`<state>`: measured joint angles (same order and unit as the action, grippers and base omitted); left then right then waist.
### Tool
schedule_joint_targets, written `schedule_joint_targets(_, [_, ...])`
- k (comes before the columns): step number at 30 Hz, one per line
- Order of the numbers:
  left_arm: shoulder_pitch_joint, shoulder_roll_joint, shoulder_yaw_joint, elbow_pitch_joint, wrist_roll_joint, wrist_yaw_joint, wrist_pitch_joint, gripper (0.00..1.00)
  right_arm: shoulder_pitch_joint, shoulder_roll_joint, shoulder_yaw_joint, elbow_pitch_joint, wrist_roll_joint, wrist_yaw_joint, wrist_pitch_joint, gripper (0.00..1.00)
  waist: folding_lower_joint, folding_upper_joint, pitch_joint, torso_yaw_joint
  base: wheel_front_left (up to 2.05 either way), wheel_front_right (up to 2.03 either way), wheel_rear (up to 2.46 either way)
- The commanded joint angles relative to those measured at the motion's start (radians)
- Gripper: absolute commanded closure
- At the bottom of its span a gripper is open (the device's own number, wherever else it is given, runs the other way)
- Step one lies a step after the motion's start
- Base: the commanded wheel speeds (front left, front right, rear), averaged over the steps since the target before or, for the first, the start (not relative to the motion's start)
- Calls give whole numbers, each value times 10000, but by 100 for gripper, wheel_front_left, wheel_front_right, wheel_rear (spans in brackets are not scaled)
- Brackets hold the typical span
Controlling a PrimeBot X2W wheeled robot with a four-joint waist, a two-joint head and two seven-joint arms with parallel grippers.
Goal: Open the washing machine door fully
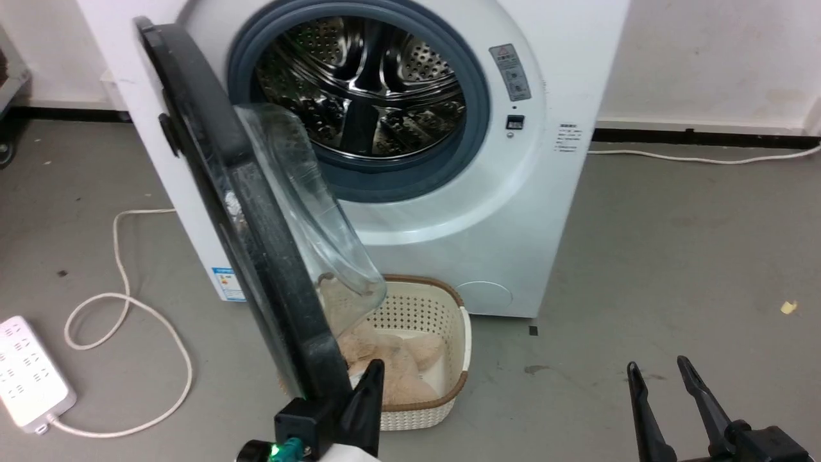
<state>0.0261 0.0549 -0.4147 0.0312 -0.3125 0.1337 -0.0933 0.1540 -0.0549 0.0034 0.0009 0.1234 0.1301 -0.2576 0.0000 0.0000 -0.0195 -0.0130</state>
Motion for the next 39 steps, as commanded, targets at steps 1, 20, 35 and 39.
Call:
schedule_joint_targets(1, [-68, 104, 102, 112, -41, 52, -98, 100, -97, 47, 13, 44, 38, 6, -41, 0, 0, 0, -5, 139, 0, 0, 0])
schedule_joint_targets(20, [261, 976, 1267, 4, -495, 497, -200, 100, 52, 47, 298, 242, 194, 6, -41, 0, 0, 0, -188, 3064, 0, 0, 0])
schedule_joint_targets(35, [-1670, 3279, 3896, 827, -1565, 462, 824, 100, -754, -145, 496, -455, -608, 6, 451, 0, 0, 0, 2004, 3196, 0, 0, 0])
schedule_joint_targets(39, [-2354, 3872, 4596, 1576, -1956, 246, 703, 100, -919, -298, 407, -660, -606, 6, 560, 0, 0, 0, 2538, 2962, 0, 0, 0])
